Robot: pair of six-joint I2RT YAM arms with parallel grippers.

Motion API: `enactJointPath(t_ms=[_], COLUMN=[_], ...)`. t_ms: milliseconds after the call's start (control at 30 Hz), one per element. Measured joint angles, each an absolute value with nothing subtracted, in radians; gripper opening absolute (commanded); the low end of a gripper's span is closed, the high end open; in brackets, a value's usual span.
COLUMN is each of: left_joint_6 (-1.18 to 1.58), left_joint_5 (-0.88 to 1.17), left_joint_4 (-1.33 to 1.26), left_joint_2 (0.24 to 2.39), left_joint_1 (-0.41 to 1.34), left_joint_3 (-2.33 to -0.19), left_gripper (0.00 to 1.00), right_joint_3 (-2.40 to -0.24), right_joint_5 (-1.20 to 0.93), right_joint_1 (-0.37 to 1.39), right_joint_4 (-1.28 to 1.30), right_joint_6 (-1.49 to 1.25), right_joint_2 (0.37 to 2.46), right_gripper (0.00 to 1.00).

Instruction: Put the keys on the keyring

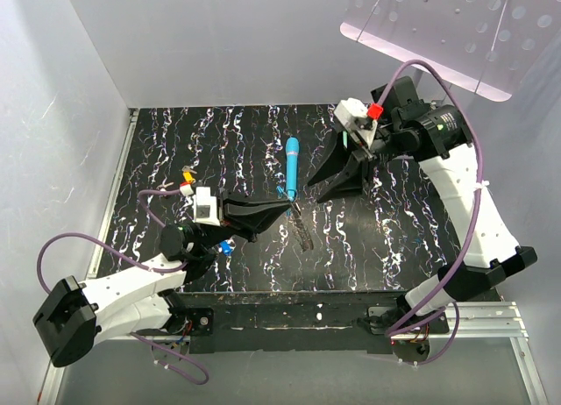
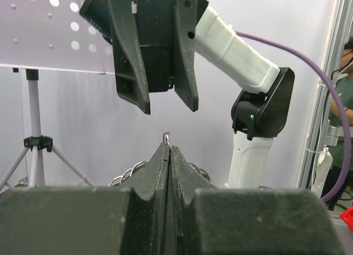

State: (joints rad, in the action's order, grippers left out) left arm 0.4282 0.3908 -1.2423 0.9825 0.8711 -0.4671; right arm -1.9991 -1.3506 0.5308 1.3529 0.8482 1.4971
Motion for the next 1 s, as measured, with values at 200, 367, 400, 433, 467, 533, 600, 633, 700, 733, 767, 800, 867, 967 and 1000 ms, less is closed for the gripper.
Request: enactJointPath(t_ms=[200,367,400,433,467,533,600,633,700,733,767,800,867,967,1000], left_joint_6=[0.444,0.449,0.450,0.450,0.450,0.452,0.454,0.455,0.457,0.457,0.457,0.457,0.457,0.458,0.458], left_joint_5=[0.394,0.403,0.405,0.406,0.407,0.408,0.408,0.408,0.408,0.408,0.408,0.408,0.408,0.408,0.408], left_joint_4=[-1.277,-1.291,-1.293,-1.294,-1.295,-1.295,-1.295,-1.295,-1.294,-1.294,-1.295,-1.295,-1.295,-1.295,-1.295], left_joint_2=[1.002,1.016,1.018,1.021,1.025,1.031,1.036,1.039,1.042,1.042,1.042,1.042,1.042,1.041,1.040], left_joint_1=[0.871,0.871,0.871,0.871,0.871,0.871,0.871,0.871,0.871,0.871,0.871,0.871,0.871,0.871,0.871], left_joint_3=[-0.496,-0.519,-0.521,-0.523,-0.525,-0.527,-0.527,-0.527,-0.527,-0.527,-0.527,-0.527,-0.527,-0.527,-0.527], left_gripper=[0.00,0.00,0.00,0.00,0.00,0.00,0.00,0.00,0.00,0.00,0.00,0.00,0.00,0.00,0.00], right_joint_3=[-2.004,-1.980,-1.973,-1.966,-1.959,-1.950,-1.948,-1.948,-1.948,-1.948,-1.948,-1.948,-1.946,-1.935,-1.932], right_joint_5=[-1.409,-1.433,-1.433,-1.432,-1.431,-1.427,-1.421,-1.418,-1.412,-1.410,-1.406,-1.401,-1.390,-1.379,-1.373], right_joint_1=[0.486,0.491,0.493,0.495,0.500,0.506,0.516,0.523,0.537,0.543,0.548,0.552,0.558,0.559,0.559], right_joint_4=[1.329,1.297,1.288,1.280,1.274,1.257,1.243,1.236,1.223,1.219,1.215,1.209,1.200,1.192,1.191], right_joint_6=[0.666,0.578,0.568,0.557,0.548,0.528,0.514,0.505,0.495,0.490,0.484,0.481,0.474,0.467,0.464], right_joint_2=[1.506,1.506,1.506,1.506,1.507,1.507,1.511,1.512,1.515,1.516,1.516,1.517,1.517,1.517,1.517], right_gripper=[0.50,0.50,0.50,0.50,0.50,0.49,0.49,0.49,0.48,0.48,0.47,0.46,0.45,0.43,0.42])
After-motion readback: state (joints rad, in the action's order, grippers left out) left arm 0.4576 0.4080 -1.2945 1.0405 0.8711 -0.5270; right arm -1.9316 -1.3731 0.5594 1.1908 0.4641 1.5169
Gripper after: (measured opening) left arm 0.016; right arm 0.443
